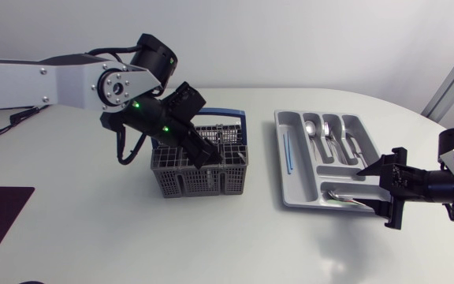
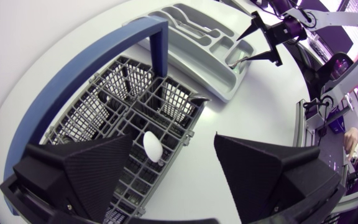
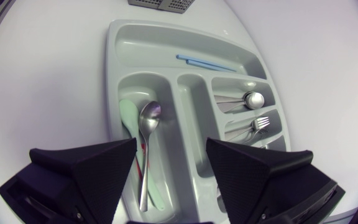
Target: Unload the cutlery basket into the drawer organizer.
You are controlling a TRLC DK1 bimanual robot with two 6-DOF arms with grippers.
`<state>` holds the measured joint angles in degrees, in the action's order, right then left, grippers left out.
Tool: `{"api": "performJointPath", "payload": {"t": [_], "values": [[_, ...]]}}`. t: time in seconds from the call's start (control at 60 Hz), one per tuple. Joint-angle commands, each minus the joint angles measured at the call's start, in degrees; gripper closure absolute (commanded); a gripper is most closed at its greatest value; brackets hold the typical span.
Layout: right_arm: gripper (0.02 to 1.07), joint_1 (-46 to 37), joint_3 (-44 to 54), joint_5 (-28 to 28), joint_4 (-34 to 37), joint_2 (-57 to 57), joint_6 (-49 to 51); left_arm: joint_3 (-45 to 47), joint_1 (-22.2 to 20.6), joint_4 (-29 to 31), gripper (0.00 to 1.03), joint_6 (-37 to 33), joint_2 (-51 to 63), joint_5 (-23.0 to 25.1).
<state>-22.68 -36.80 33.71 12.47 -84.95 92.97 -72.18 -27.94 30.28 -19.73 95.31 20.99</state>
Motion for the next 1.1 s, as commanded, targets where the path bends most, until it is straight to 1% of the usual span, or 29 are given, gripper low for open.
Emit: {"api": "performJointPath", "payload": {"t": [0.0, 0.033, 0.1, 0.267, 0.367, 0.467, 0.533, 0.65, 0.767, 1.083], "values": [[0.17, -0.6, 2.8, 1.3, 0.3, 2.4, -0.3, 2.1, -0.4, -1.1, 0.13, 1.7, -0.3, -1.2], [0.17, -0.7, 3.2, 1.6, 0.3, 3.0, -0.3, 2.5, -0.5, -1.4, 0.17, 1.9, -0.6, -1.7], [0.17, -0.8, 3.7, 2.1, 0.3, 3.6, -0.6, 2.9, -0.8, -1.5, 0.22, 2.2, -1.1, -3.0], [0.17, -0.9, 4.8, 2.7, 0.1, 4.6, -0.7, 5.5, -1.9, -4.4, 0.43, 4.2, -2.8, -5.5], [0.17, -0.9, 5.3, 2.9, 0.2, 5.6, -0.9, 6.9, -2.3, -6.6, 0.46, 4.8, -3.5, -6.9], [0.17, -1.0, 5.8, 3.1, 0.5, 6.7, -1.1, 7.8, -2.6, -7.9, 0.59, 5.3, -4.3, -7.9], [0.17, -1.0, 6.3, 3.4, 0.5, 7.6, -1.3, 8.5, -2.7, -9.0, 0.69, 5.6, -4.6, -8.0], [0.17, -1.0, 7.4, 3.6, 0.7, 8.9, -1.4, 8.8, -2.6, -9.8, 0.78, 5.9, -4.9, -8.1], [0.17, -1.1, 7.9, 3.8, 0.8, 9.8, -1.5, 10.3, -2.9, -11.9, 0.87, 6.5, -5.0, -8.1], [0.17, -1.5, 8.6, 4.6, 1.7, 11.9, -1.7, 11.8, -2.7, -13.5, 0.9, 6.6, -5.7, -8.0]]}}
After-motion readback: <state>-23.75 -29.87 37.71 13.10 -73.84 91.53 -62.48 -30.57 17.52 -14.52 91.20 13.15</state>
